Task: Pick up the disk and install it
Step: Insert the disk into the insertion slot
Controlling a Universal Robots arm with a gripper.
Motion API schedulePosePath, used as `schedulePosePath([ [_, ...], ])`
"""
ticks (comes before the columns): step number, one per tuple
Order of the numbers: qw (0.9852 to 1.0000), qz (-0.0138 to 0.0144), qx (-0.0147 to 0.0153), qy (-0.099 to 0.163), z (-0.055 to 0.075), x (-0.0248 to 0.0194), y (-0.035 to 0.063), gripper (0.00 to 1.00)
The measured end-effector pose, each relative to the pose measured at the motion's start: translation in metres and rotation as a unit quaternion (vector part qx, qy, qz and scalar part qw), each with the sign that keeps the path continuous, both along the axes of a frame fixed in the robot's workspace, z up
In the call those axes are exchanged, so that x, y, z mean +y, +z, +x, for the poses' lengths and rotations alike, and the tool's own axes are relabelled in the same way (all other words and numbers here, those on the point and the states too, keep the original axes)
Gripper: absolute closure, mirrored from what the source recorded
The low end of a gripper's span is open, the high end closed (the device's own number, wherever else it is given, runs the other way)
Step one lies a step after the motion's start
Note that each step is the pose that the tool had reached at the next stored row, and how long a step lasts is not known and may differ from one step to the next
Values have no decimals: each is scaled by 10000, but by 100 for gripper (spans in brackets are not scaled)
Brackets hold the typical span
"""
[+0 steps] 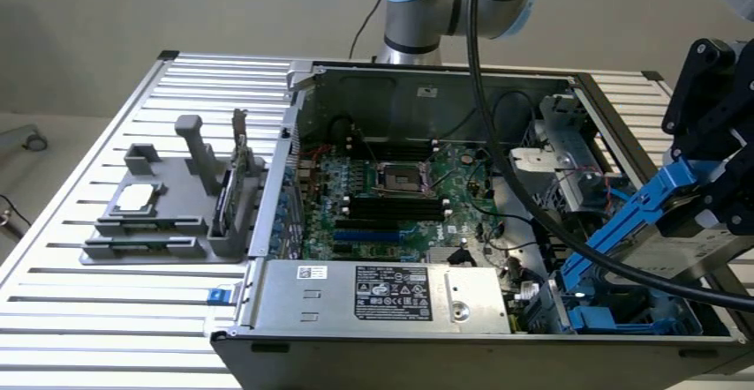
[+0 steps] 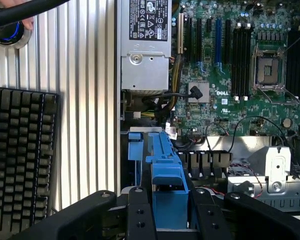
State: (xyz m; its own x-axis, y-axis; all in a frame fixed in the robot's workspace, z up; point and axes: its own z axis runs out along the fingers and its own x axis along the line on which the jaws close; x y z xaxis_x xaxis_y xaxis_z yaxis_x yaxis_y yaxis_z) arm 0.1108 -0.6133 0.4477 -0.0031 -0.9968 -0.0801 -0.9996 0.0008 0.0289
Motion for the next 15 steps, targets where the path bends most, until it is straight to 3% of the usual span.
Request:
schedulePosePath([
  [15, 10000, 0, -8, 4, 0, 0, -59, 67],
])
